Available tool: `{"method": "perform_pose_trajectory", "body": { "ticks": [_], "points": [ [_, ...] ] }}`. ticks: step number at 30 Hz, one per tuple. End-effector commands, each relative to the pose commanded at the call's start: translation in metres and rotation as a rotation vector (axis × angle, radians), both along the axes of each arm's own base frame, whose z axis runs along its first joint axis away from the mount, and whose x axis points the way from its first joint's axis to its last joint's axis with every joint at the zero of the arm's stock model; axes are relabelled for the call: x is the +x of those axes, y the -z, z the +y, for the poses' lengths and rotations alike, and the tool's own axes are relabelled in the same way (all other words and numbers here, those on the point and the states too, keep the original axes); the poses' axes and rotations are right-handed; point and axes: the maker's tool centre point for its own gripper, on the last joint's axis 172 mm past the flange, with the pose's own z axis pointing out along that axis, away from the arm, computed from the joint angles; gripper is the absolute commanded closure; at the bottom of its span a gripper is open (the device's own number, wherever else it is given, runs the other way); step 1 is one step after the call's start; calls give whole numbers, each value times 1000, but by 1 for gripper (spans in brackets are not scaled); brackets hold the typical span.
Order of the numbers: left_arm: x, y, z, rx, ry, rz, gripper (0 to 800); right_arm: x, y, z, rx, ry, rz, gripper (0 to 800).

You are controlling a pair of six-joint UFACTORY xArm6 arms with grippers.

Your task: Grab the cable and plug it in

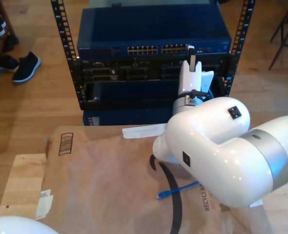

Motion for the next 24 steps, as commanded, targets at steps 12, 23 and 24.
{"method": "perform_pose_trajectory", "body": {
  "ticks": [12,23,24],
  "points": [
    [0,0,1,2,0,0,0,10,-3,4,8,-8,-17,800],
    [0,0,0,0,0,0,0,18,8,0,8,-6,0,800],
    [0,0,0,2,0,0,0,18,8,0,8,-6,0,800]
  ]
}}
